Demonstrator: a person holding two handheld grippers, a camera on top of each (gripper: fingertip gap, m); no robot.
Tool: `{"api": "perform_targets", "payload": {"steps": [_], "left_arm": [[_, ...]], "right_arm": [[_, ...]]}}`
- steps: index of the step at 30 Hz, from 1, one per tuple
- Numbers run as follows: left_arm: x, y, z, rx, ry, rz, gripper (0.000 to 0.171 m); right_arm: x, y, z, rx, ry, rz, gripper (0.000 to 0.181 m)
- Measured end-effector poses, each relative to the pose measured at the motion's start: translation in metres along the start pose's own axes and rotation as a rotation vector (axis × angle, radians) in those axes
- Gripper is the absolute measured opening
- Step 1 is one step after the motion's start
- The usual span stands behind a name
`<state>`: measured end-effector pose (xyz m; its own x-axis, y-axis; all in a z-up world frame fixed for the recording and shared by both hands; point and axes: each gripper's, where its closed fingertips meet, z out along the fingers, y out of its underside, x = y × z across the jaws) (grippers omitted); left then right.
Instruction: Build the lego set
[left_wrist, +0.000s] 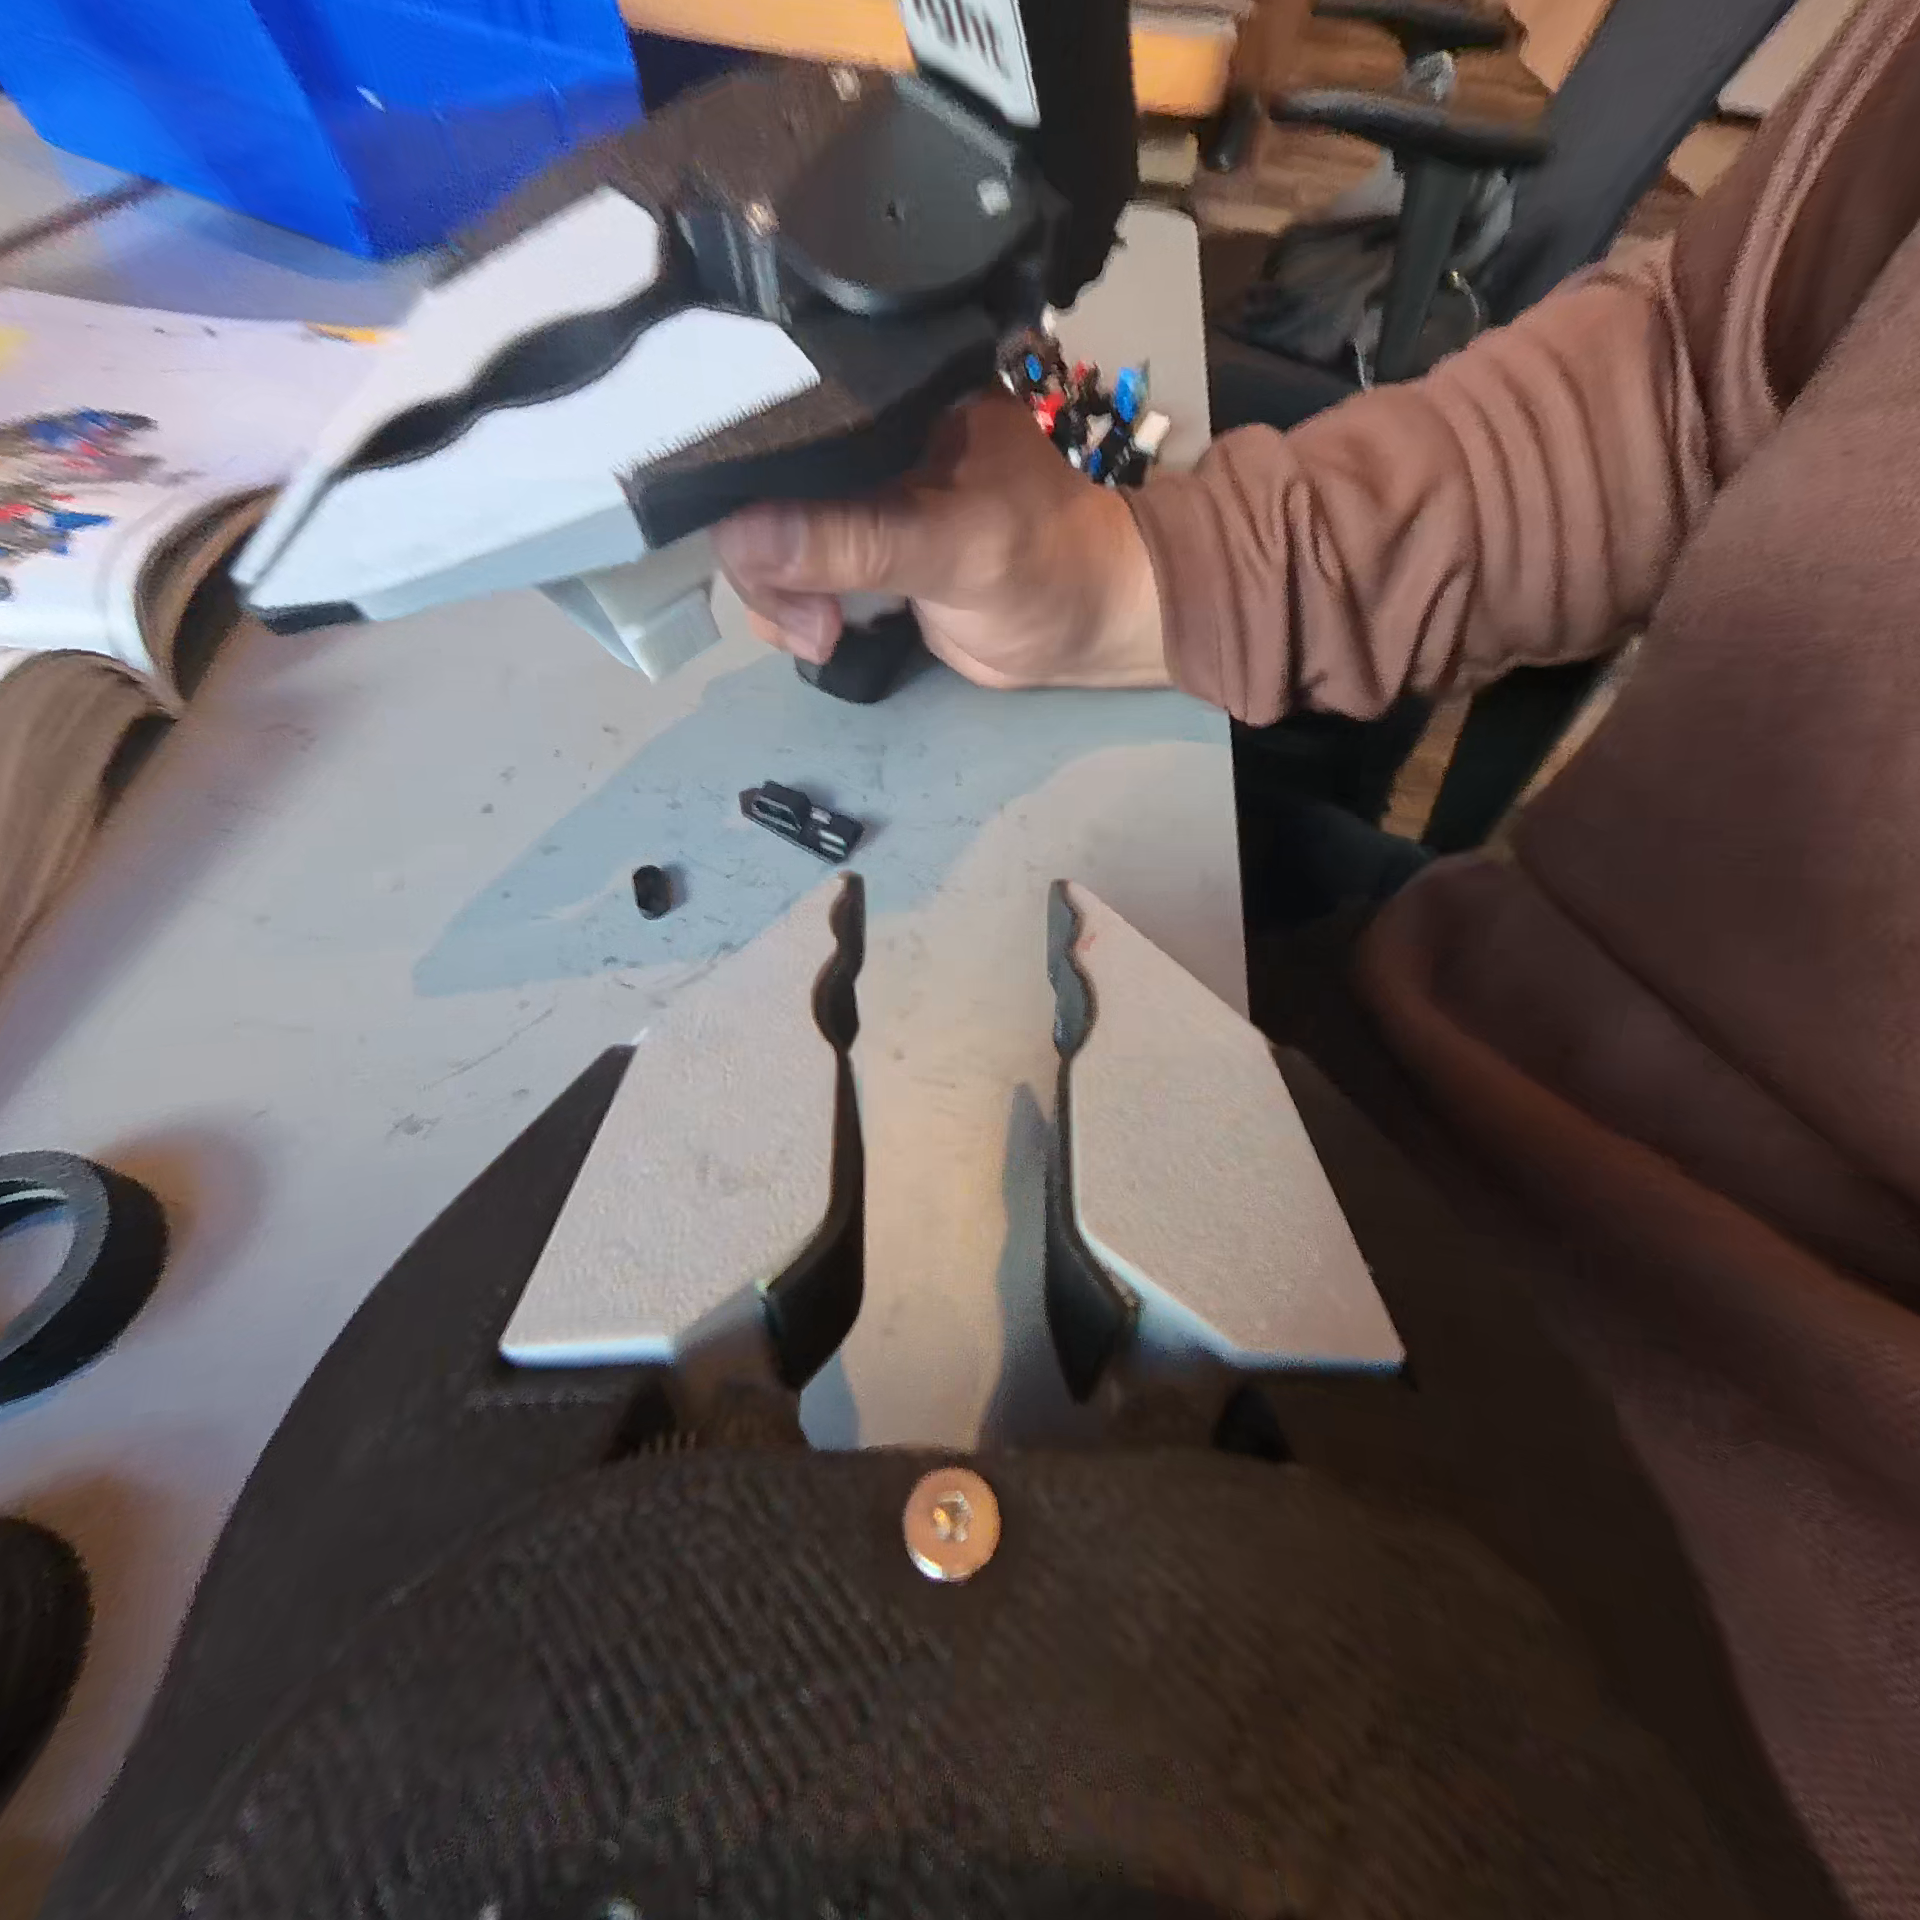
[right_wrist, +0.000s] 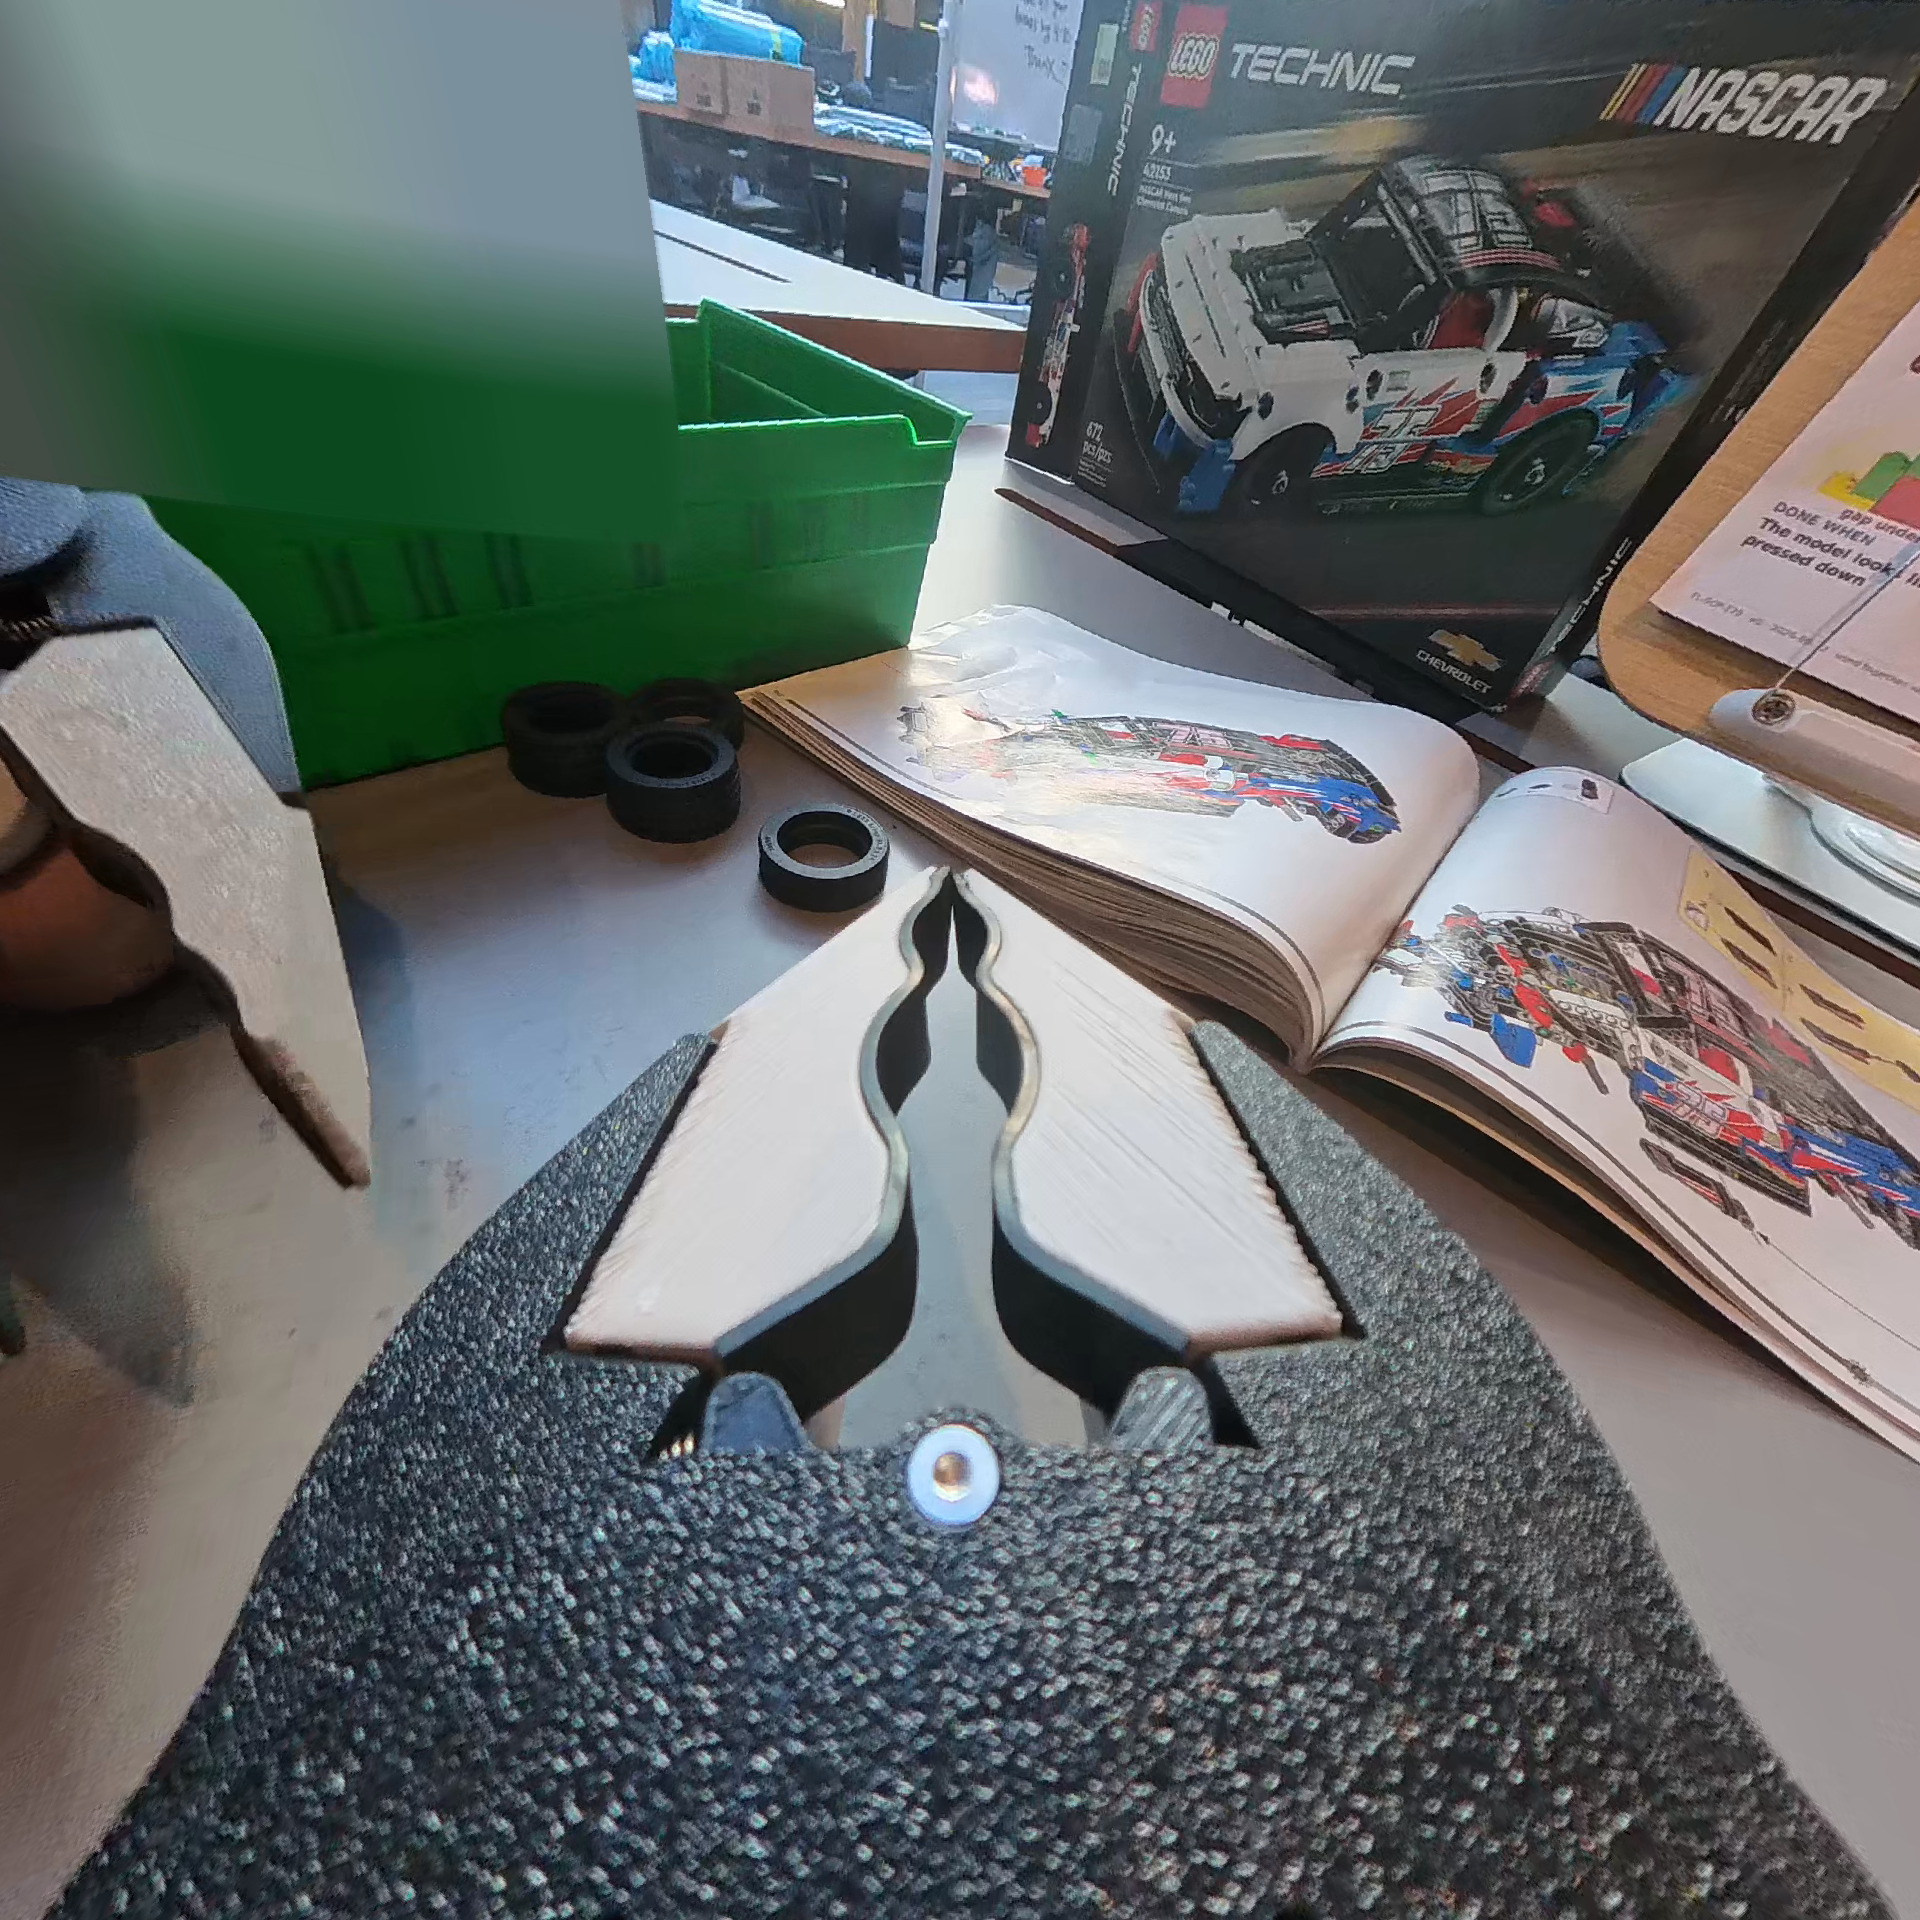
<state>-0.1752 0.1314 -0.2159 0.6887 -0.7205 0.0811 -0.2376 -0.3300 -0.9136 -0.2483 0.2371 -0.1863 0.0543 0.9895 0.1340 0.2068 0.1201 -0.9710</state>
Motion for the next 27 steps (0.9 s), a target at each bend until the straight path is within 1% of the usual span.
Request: {"api": "perform_targets", "payload": {"steps": [2,5,7,9,12,14,15,16,17,19,21,24,26,27], "left_arm": [[0.000,-0.009,-0.004,0.053,-0.022,-0.013,0.036],[-0.008,-0.017,-0.012,0.061,-0.123,0.020,0.050],[-0.010,-0.028,-0.021,0.101,-0.179,0.046,0.058],[-0.012,-0.040,-0.032,0.136,-0.223,0.039,0.061],[-0.014,-0.058,-0.060,0.169,-0.263,0.009,0.060],[-0.033,-0.067,-0.095,0.151,-0.367,-0.001,0.049],[-0.050,-0.068,-0.119,0.121,-0.453,-0.015,0.043],[-0.071,-0.066,-0.145,0.091,-0.555,-0.053,0.041],[-0.091,-0.062,-0.169,0.055,-0.626,-0.094,0.040],[-0.127,-0.048,-0.206,-0.043,-0.704,-0.155,0.039],[-0.166,-0.030,-0.233,-0.143,-0.788,-0.167,0.039],[-0.211,0.010,-0.254,-0.304,-0.858,-0.269,0.038],[-0.217,0.034,-0.253,-0.396,-0.816,-0.366,0.035],[-0.215,0.040,-0.251,-0.415,-0.794,-0.396,0.028]], "right_arm": [[-0.001,0.000,0.000,0.001,0.000,-0.008,0.000],[-0.001,-0.001,-0.001,0.007,0.001,-0.010,0.000],[-0.001,-0.001,-0.001,0.013,0.001,-0.009,0.000],[-0.001,-0.002,-0.002,0.018,0.001,-0.010,0.000],[-0.003,-0.002,-0.002,0.021,-0.001,-0.022,0.000],[-0.006,-0.002,-0.002,0.020,-0.007,-0.038,0.000],[-0.008,-0.002,-0.002,0.018,-0.011,-0.049,0.000],[-0.010,-0.001,-0.002,0.015,-0.016,-0.061,0.000],[-0.011,-0.001,-0.001,0.011,-0.019,-0.073,0.000],[-0.013,0.000,0.000,0.006,-0.017,-0.088,0.000],[-0.009,-0.003,-0.003,0.027,0.001,-0.074,0.000],[0.005,-0.010,-0.011,0.089,0.035,0.017,0.000],[0.014,-0.011,-0.017,0.106,0.057,0.088,0.000],[0.017,-0.010,-0.020,0.106,0.063,0.118,0.000]]}}
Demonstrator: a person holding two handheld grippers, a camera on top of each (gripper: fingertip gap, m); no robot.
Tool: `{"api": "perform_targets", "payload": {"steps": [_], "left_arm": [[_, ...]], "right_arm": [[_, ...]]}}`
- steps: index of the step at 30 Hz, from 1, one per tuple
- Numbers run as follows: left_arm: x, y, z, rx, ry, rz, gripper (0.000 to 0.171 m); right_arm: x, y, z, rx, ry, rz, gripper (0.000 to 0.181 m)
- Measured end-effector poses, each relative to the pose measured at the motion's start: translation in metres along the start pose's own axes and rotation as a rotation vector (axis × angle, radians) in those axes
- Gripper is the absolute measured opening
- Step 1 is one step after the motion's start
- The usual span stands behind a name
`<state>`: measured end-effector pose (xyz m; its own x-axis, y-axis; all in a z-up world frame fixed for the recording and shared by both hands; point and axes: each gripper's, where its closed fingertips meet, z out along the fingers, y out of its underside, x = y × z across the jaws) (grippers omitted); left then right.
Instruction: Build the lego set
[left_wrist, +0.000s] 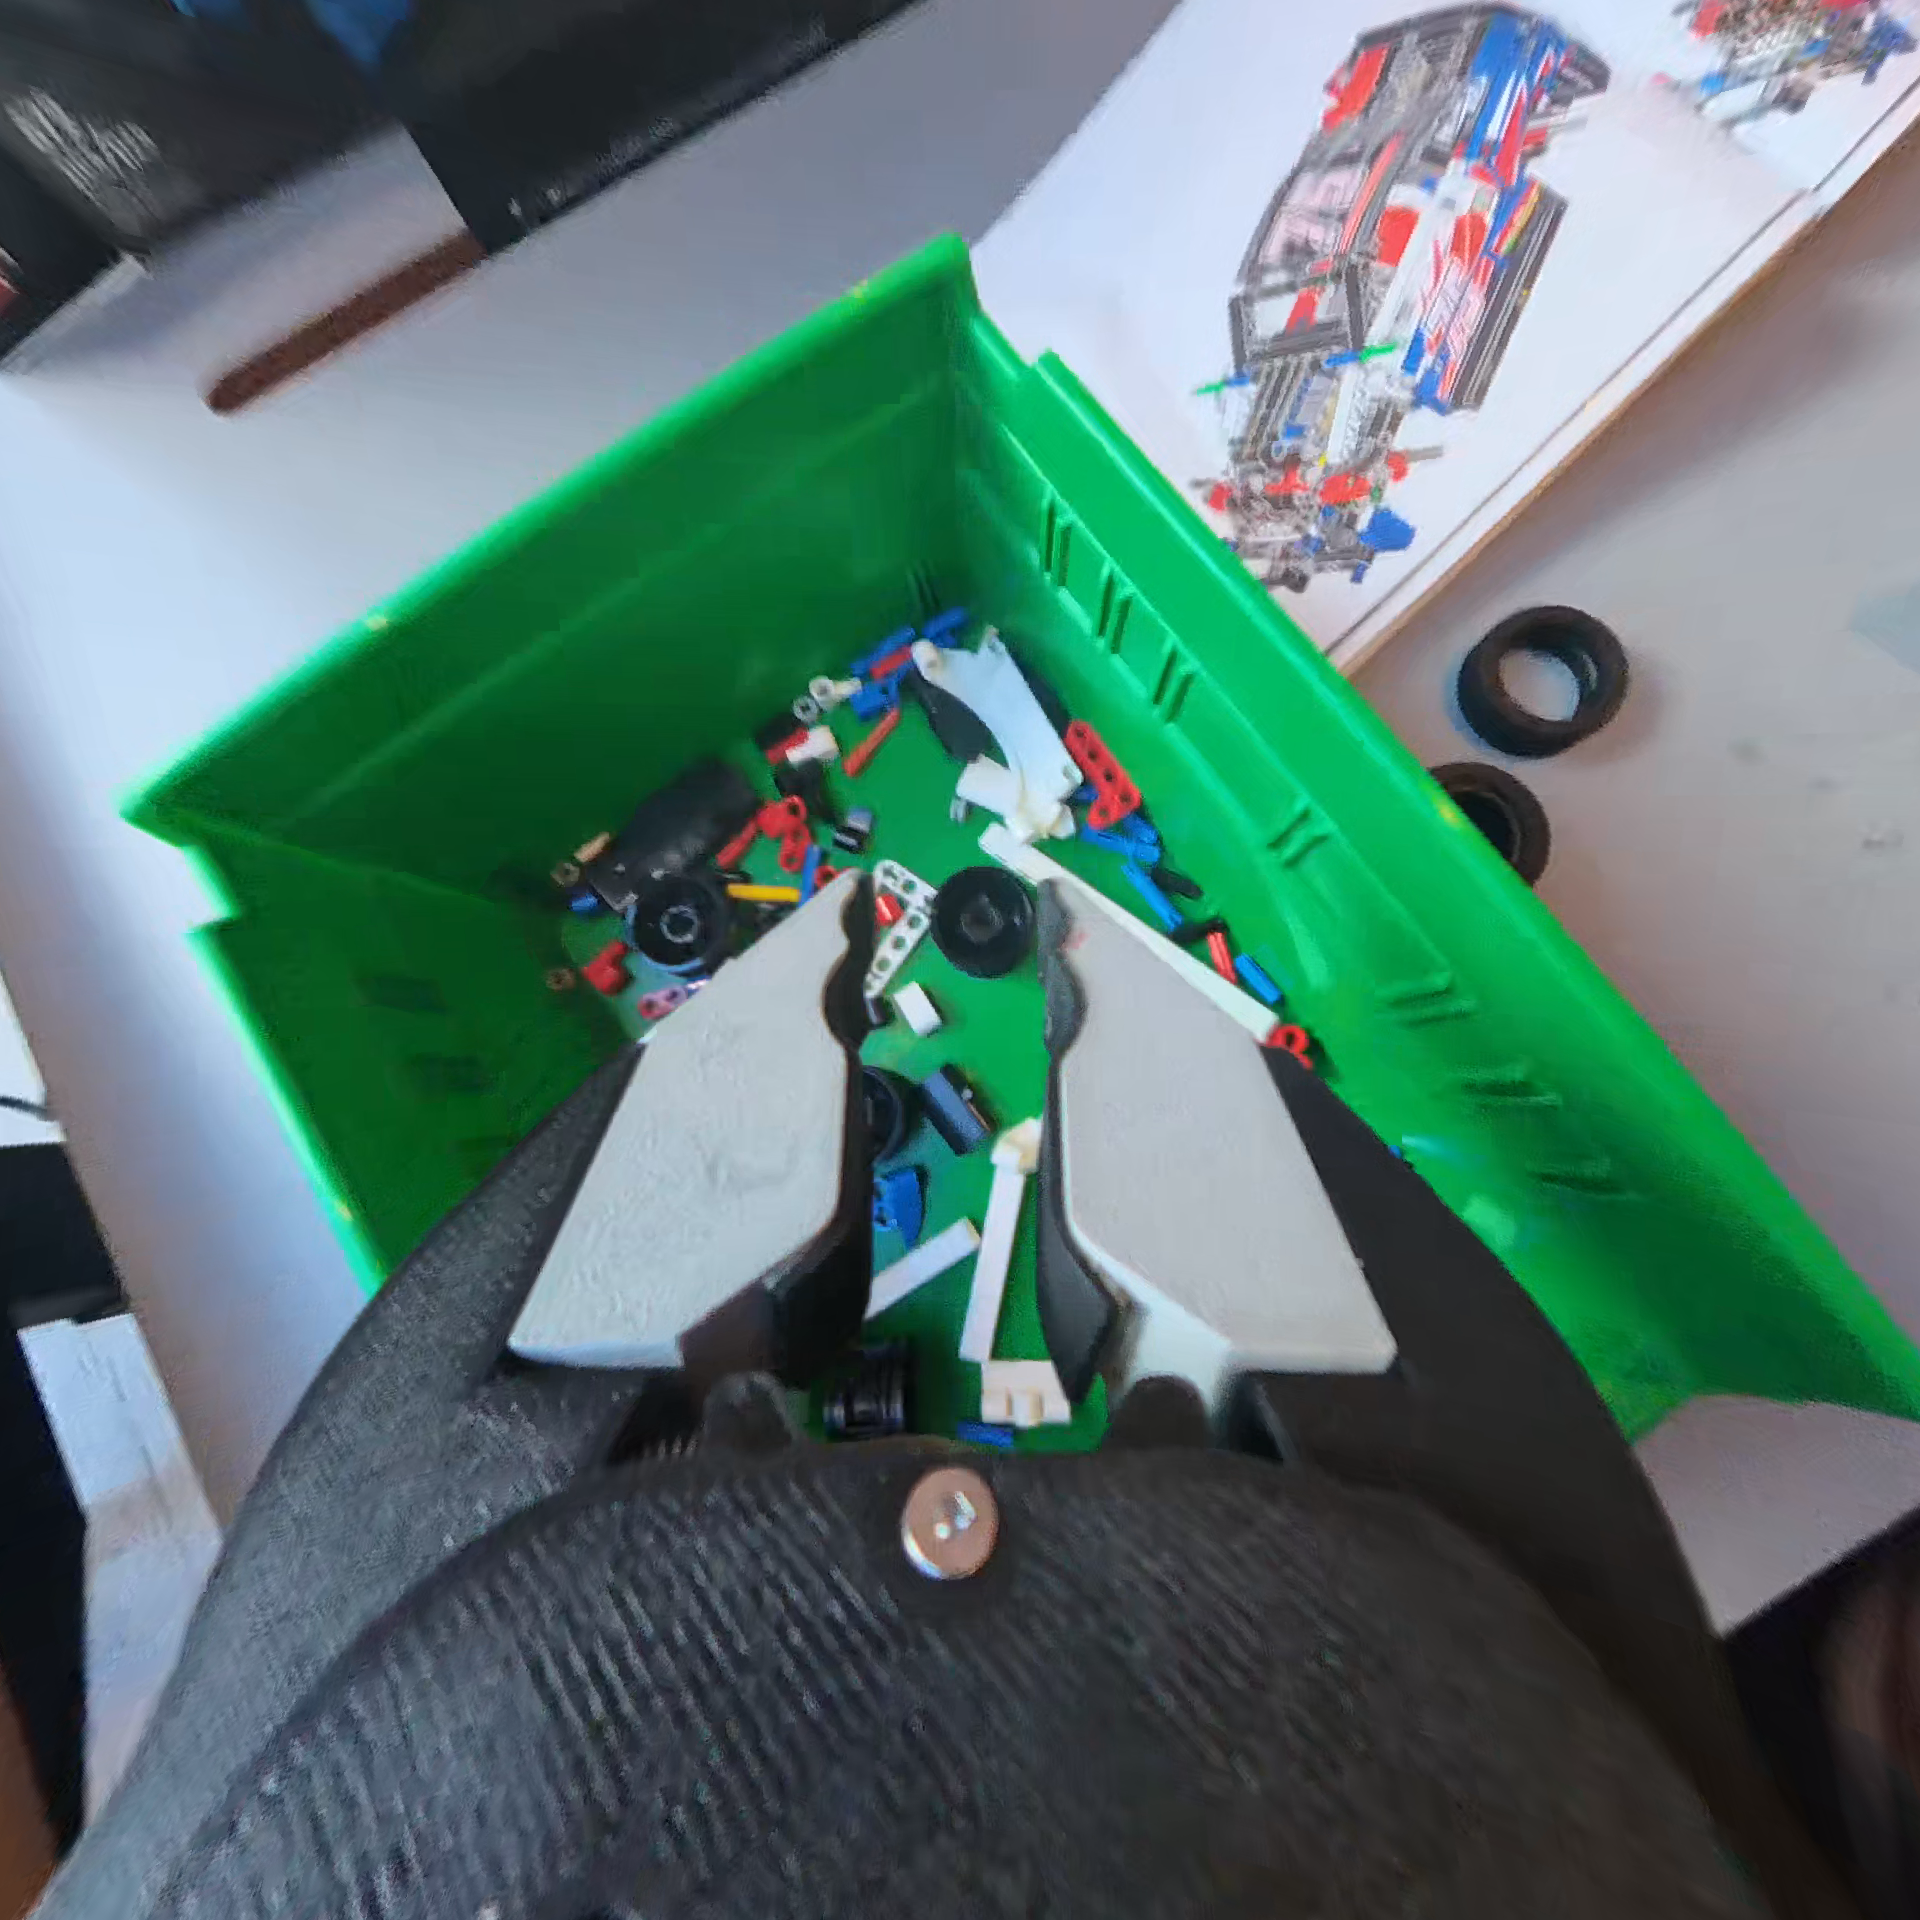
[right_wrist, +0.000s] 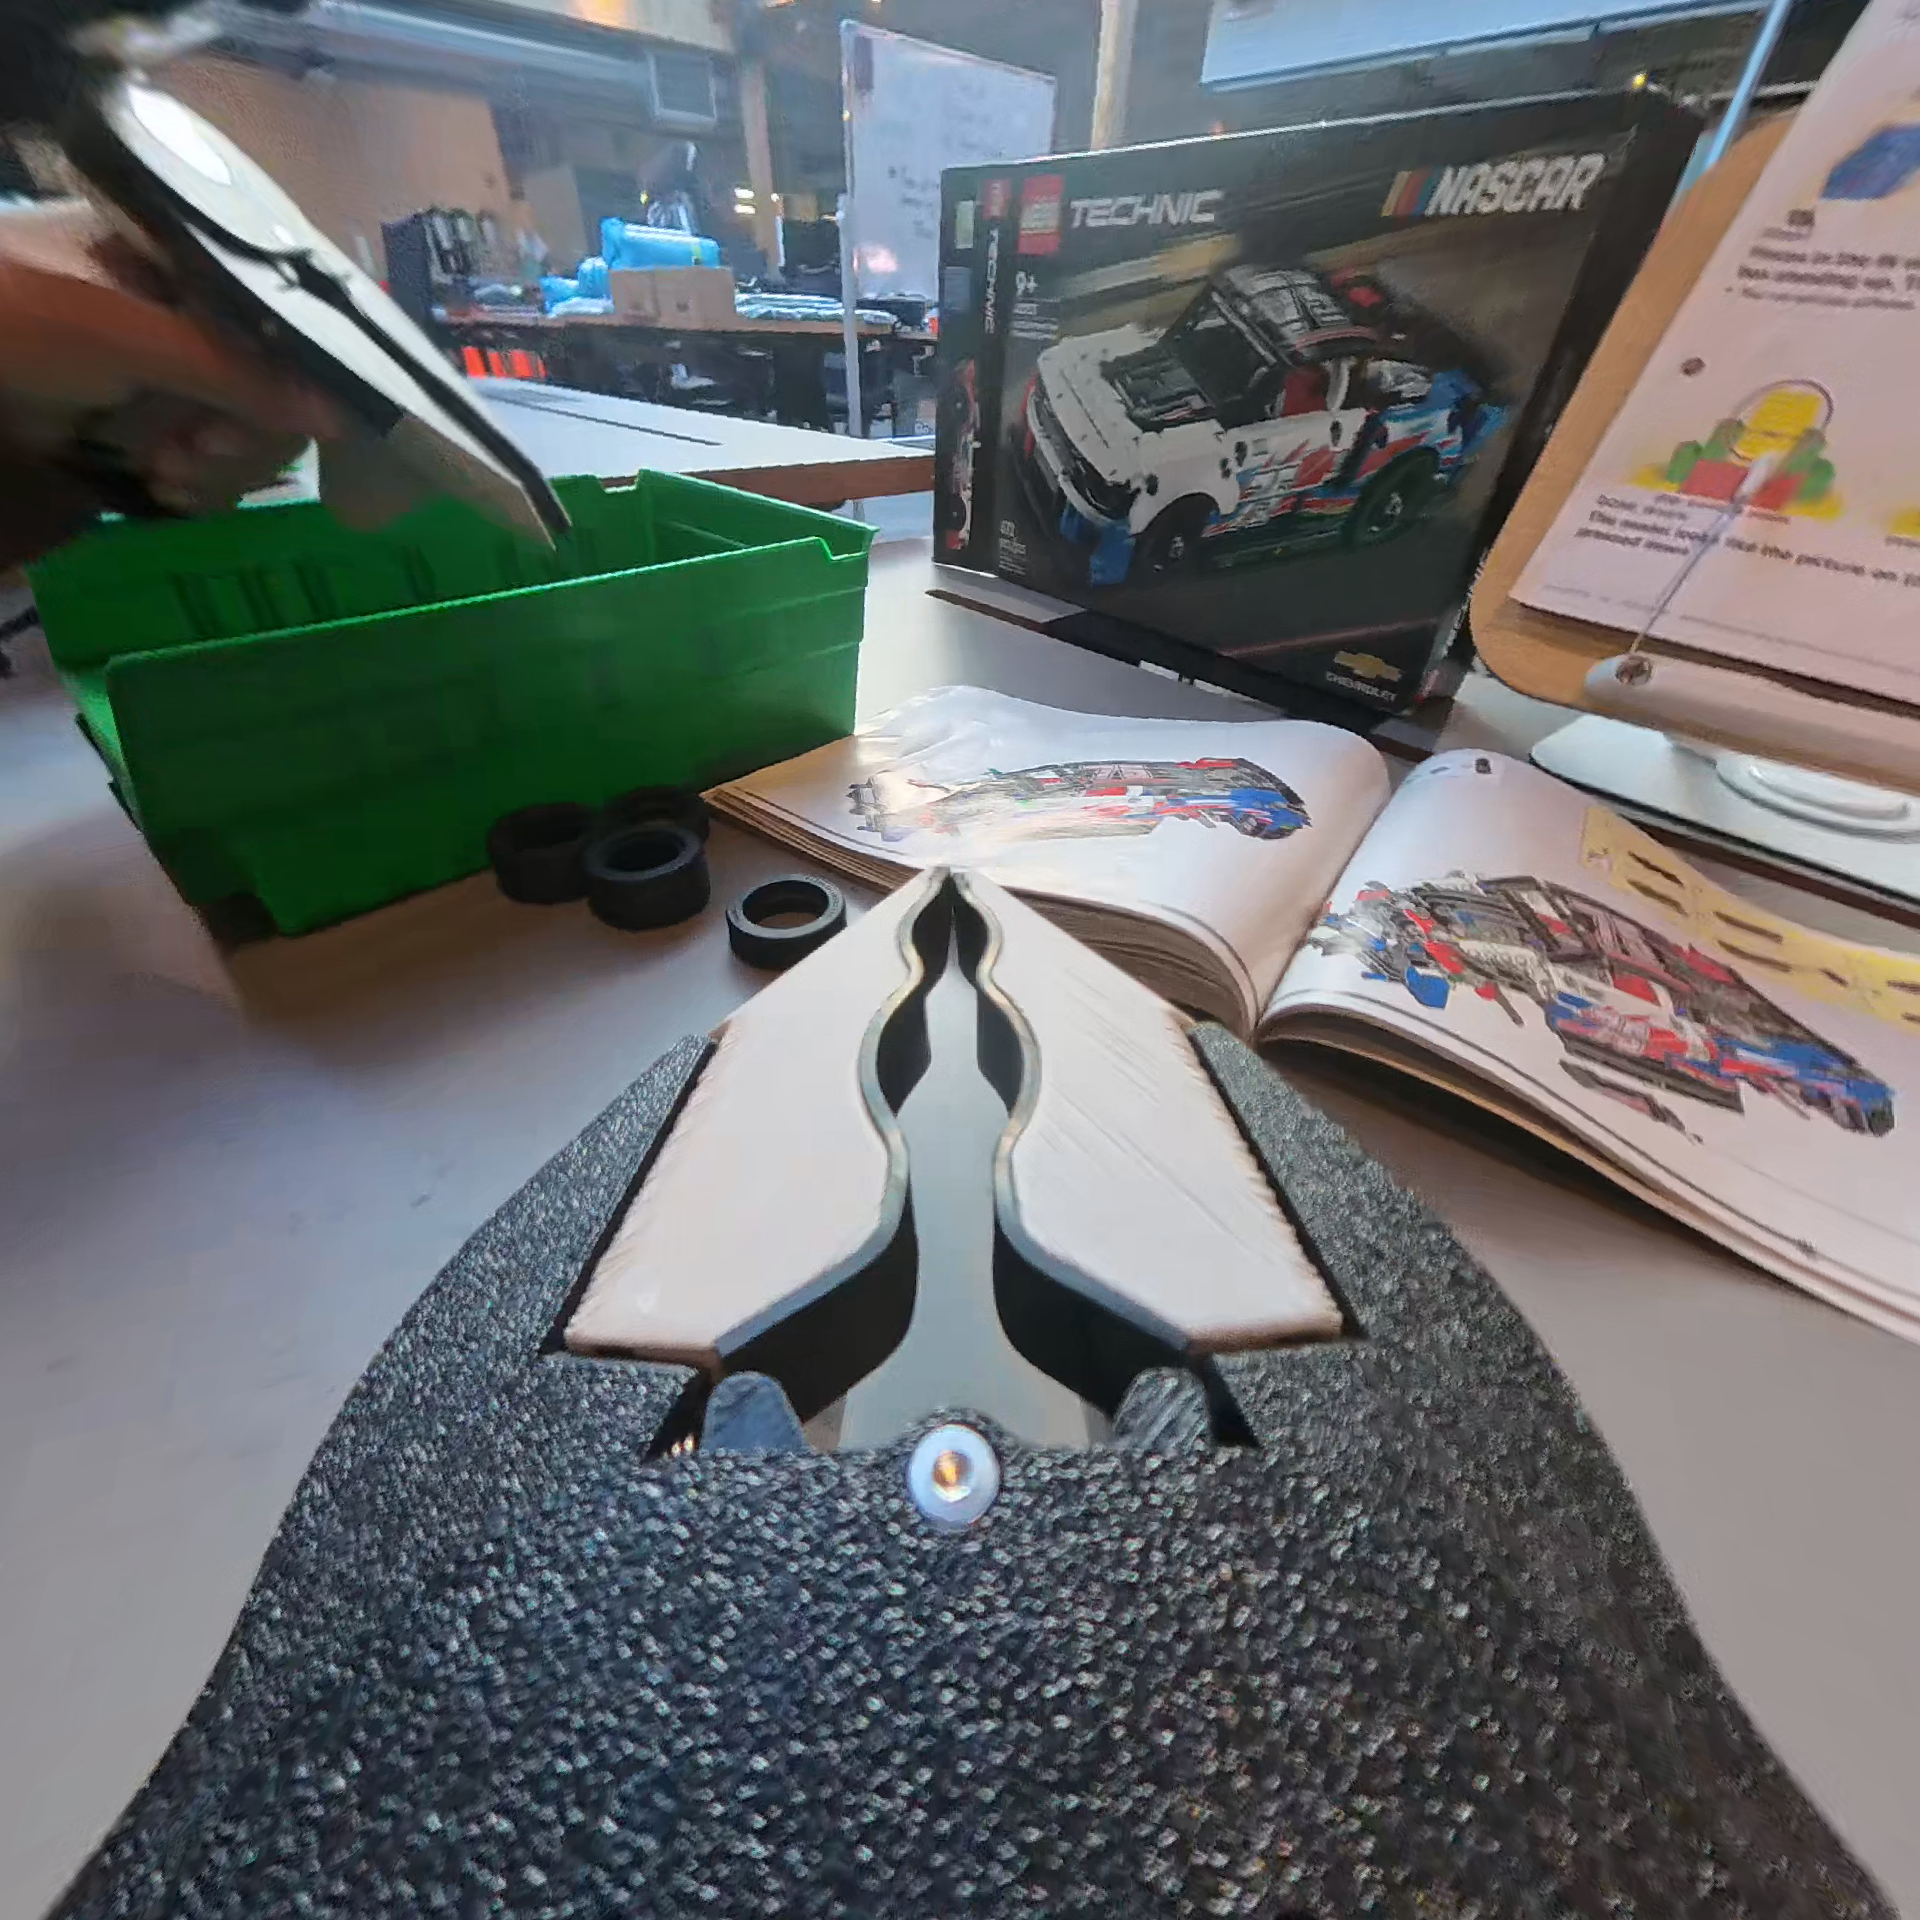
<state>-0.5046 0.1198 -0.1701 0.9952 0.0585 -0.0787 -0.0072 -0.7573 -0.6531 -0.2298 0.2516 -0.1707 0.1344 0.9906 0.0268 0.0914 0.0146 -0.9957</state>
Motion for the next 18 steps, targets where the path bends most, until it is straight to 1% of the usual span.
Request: {"api": "perform_targets", "payload": {"steps": [3,6,9,12,14,16,18], "left_arm": [[0.009,-0.002,-0.001,0.082,0.015,-0.027,0.021],[0.011,0.004,-0.001,0.074,-0.018,-0.034,0.023],[0.017,0.008,-0.003,0.075,-0.026,-0.034,0.024],[0.014,0.020,0.000,0.036,-0.067,-0.009,0.025],[0.006,0.024,0.003,-0.007,-0.098,0.015,0.025],[-0.006,0.019,0.005,-0.038,-0.122,0.046,0.025],[-0.015,0.013,0.011,-0.093,-0.094,0.089,0.025]], "right_arm": [[-0.003,0.003,-0.009,-0.020,-0.024,0.028,0.000],[-0.005,0.008,-0.013,-0.050,-0.033,0.016,0.000],[-0.013,0.016,-0.009,-0.119,-0.099,0.074,0.000],[-0.016,0.020,-0.007,-0.149,-0.143,0.115,0.000],[-0.014,0.021,-0.006,-0.152,-0.158,0.136,0.000],[-0.012,0.021,-0.006,-0.152,-0.176,0.168,0.000],[-0.011,0.021,-0.005,-0.150,-0.190,0.200,0.000]]}}
